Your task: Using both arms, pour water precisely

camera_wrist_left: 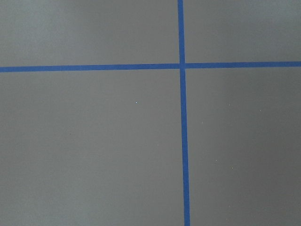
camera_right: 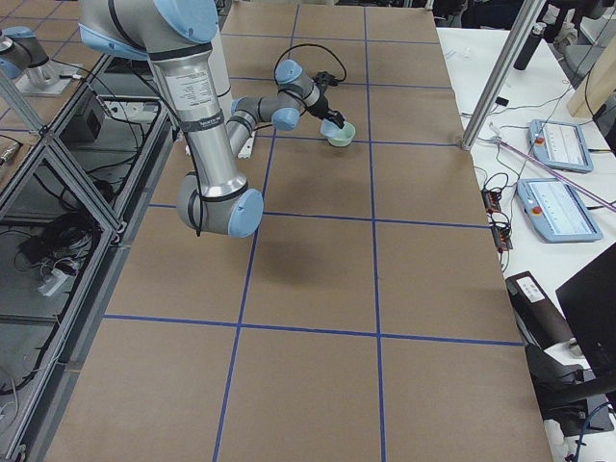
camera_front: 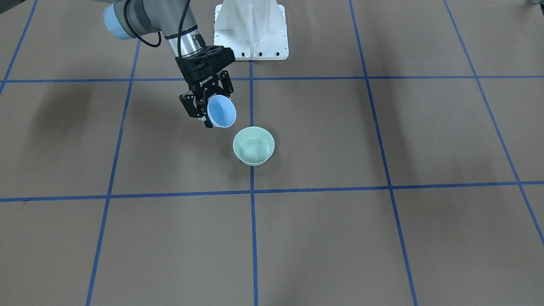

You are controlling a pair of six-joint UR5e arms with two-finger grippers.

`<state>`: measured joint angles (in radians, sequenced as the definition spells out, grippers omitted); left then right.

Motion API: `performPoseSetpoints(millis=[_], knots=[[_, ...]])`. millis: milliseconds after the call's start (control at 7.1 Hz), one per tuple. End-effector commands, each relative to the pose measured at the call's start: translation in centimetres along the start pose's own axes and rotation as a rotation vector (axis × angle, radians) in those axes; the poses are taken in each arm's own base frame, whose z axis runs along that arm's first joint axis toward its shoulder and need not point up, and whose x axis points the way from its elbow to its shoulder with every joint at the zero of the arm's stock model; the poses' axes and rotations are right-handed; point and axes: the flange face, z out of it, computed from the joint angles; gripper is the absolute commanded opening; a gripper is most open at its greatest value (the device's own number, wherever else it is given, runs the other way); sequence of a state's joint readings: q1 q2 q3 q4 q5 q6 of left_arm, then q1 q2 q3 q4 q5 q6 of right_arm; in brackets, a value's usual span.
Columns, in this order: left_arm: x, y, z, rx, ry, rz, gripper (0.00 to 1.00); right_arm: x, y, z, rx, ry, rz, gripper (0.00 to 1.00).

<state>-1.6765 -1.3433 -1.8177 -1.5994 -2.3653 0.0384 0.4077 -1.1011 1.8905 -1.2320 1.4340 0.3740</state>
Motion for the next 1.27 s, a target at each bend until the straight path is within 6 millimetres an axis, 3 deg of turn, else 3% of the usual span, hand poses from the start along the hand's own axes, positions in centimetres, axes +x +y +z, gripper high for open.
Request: performPoseSetpoints(millis=[0, 423, 705, 1128], knots=[[-0.6, 0.6, -0.1, 0.002, -0.001, -0.016, 1.00, 0.1, -1.7, 0.8, -0.105, -0.017, 0.004, 0.00], [-0.9, 0.8, 0.2, -0.004, 0.000, -0.024, 1.00, -0.5, -4.7, 2.0, -0.256, 0.010, 0.004, 0.00], [-1.0, 0.9, 0.3, -0.007, 0.000, -0.027, 1.00, -1.5, -5.0, 4.3, -0.328, -0.027, 0.009, 0.00], [-1.0, 0.9, 0.3, -0.007, 0.000, -0.027, 1.00, -2.1, -6.3, 4.3, -0.431, -0.032, 0.017, 0.00]])
